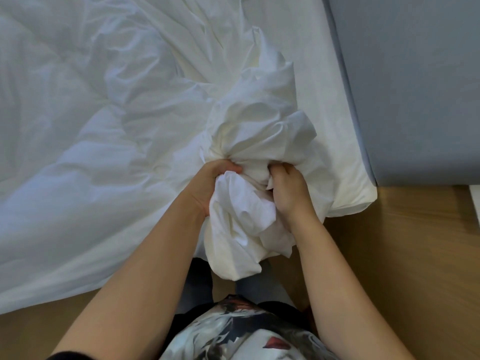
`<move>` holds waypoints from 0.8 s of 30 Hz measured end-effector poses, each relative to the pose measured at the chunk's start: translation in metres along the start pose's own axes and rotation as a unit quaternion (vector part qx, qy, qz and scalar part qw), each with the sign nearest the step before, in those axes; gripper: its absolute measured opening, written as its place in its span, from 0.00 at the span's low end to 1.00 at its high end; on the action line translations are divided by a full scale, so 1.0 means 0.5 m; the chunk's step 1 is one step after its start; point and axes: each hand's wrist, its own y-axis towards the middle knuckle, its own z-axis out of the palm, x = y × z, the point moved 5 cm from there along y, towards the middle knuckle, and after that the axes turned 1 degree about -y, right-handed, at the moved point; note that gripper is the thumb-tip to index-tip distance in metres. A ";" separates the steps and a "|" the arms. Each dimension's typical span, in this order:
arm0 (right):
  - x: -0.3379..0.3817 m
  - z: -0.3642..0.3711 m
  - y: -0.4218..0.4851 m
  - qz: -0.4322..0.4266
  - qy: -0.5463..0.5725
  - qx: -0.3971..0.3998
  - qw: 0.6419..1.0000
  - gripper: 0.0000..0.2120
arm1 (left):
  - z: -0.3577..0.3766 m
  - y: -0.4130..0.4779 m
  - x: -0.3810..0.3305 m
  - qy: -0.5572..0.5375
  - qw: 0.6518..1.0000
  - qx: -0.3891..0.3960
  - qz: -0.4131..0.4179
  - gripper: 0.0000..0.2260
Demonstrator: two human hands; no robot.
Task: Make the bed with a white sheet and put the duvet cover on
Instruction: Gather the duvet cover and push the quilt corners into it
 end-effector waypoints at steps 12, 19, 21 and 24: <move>-0.013 -0.004 0.009 0.150 0.008 0.115 0.982 0.17 | 0.014 0.003 0.034 -0.008 0.995 0.093 -0.036 0.08; -0.018 0.055 0.030 0.035 -0.156 0.031 0.987 0.09 | 0.009 0.008 -0.002 0.176 0.982 -0.061 0.045 0.13; -0.035 0.054 0.008 0.028 -0.052 -0.046 0.997 0.13 | -0.006 0.004 -0.028 0.227 0.953 -0.154 0.132 0.13; -0.055 0.058 -0.025 0.022 0.044 -0.094 0.994 0.08 | -0.025 -0.002 -0.041 0.259 0.935 -0.189 0.154 0.13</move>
